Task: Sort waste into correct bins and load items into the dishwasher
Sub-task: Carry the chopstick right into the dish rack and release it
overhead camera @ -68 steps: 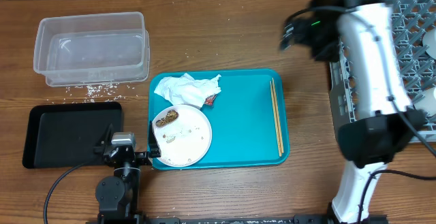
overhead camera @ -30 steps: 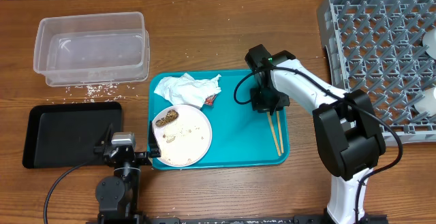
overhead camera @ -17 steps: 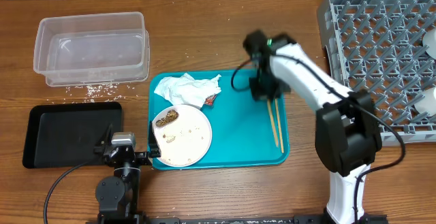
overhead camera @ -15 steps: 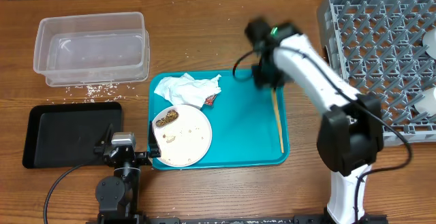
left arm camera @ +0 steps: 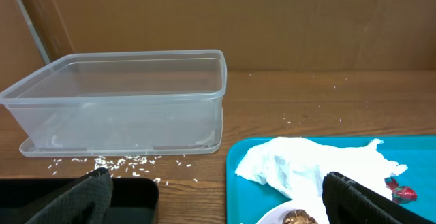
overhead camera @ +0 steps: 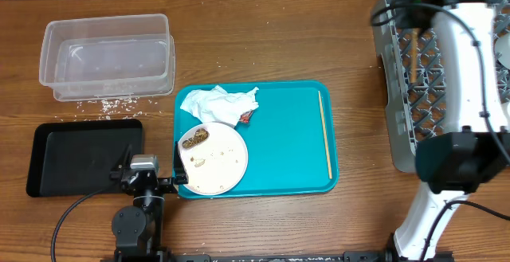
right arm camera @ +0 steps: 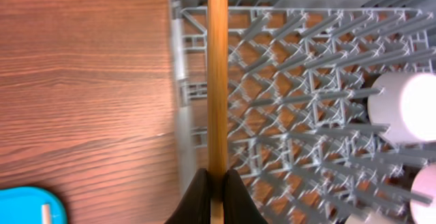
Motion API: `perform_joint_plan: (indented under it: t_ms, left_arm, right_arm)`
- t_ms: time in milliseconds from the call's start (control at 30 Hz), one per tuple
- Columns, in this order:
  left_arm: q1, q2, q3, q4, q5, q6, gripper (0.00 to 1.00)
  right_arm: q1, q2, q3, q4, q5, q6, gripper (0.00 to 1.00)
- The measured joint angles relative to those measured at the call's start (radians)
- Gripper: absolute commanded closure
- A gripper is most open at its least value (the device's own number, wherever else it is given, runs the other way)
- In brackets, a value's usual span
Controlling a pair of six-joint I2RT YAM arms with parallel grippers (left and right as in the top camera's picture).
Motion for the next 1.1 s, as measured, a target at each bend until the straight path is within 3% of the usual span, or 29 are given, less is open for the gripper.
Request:
perform_joint_plan:
  t_ms: [300,400,433,467,500,567,600,800,1000,1100]
  left_arm:
    - [0.000,0.000,0.000,0.000,0.000,0.000,0.00]
    - [0.000,0.000,0.000,0.000,0.000,0.000,0.00]
    - [0.000,0.000,0.000,0.000,0.000,0.000,0.00]
    - [0.000,0.000,0.000,0.000,0.000,0.000,0.00]
    - [0.000,0.000,0.000,0.000,0.000,0.000,0.00]
    - [0.000,0.000,0.000,0.000,0.000,0.000,0.00]
    - [0.000,0.000,0.000,0.000,0.000,0.000,0.00]
    - [0.000,0.000,0.000,0.000,0.000,0.000,0.00]
    - [0.000,0.000,0.000,0.000,0.000,0.000,0.00]
    - [0.000,0.000,0.000,0.000,0.000,0.000,0.00]
  right_arm:
    - [-0.184,0.033,0.000,0.018,-0.304,-0.106,0.96]
    - [-0.193,0.077,0.000,0.017,-0.360,-0.115,0.91]
    - [-0.192,0.093,0.000,0.016,-0.373,-0.119,0.86]
    - [-0.188,0.114,0.000,0.011,-0.382,-0.117,0.75]
    - [-0.186,0.133,0.000,0.005,-0.389,-0.115,0.61]
    - [-0.180,0.166,-0.001,-0.006,-0.401,-0.119,0.22]
    - [-0.175,0.182,-0.002,-0.016,-0.404,-0.120,0.14]
    - [-0.167,0.201,-0.006,-0.077,-0.461,-0.090,0.10]
    - [-0.165,0.166,0.032,-0.275,-0.605,-0.039,0.10]
    - [-0.148,0.111,0.036,-0.372,-0.655,-0.025,0.20]
